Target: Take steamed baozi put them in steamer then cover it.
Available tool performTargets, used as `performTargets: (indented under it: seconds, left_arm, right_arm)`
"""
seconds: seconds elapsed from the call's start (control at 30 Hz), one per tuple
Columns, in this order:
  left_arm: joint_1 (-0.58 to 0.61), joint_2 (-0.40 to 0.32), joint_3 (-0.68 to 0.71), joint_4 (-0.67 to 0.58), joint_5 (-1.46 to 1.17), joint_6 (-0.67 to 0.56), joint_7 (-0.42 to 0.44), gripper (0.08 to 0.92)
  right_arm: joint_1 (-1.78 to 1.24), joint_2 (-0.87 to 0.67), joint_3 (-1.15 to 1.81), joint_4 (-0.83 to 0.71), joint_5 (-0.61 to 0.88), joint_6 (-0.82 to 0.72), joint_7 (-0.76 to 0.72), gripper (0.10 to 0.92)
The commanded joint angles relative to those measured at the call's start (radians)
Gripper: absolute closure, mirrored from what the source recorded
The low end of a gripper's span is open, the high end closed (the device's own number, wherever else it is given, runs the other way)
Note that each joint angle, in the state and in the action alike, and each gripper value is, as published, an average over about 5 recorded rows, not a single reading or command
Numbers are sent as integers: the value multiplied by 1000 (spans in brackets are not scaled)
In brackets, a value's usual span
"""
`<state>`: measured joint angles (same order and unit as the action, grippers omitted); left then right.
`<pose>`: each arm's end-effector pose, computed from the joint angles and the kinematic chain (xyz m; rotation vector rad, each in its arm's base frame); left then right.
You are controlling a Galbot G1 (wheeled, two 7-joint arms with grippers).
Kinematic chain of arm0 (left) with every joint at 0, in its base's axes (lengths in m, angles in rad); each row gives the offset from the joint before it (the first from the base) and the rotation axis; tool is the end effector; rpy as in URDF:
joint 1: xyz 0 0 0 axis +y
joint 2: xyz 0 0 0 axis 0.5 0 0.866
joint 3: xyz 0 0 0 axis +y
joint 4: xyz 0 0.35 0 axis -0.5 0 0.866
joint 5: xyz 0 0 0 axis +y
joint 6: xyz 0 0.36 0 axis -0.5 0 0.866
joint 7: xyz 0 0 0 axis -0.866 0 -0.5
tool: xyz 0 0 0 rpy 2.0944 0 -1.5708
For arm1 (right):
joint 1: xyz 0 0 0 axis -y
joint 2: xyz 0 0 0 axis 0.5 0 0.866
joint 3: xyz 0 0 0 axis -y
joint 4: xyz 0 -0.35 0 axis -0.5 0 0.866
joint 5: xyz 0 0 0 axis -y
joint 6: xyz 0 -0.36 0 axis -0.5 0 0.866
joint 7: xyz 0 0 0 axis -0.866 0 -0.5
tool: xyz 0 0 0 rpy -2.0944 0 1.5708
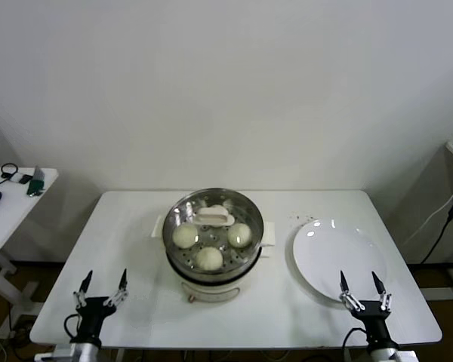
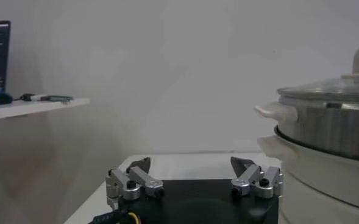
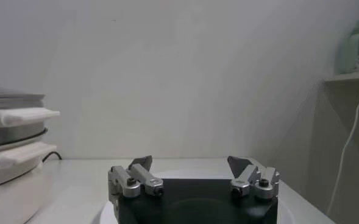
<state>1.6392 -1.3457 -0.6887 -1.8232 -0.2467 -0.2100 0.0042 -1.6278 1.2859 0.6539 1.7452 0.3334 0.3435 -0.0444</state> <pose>0.1510 0.1139 -0.3917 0.1349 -3.0395 -0.0586 0.1497 -0.1250 -0.4127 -0.0550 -3.1096 -0.0034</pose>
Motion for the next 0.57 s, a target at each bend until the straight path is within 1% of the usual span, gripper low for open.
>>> performTargets:
  seconds: [0.03,0.57]
  left_arm:
    - [7,2,-2,19,-19,-28,4,177]
    - [5,2,0,9,-15,-25,9,177]
  right_arm:
    - [0,1,0,2,1,0,-1,203]
    - [-1,2,-3,6,1,0,-9,203]
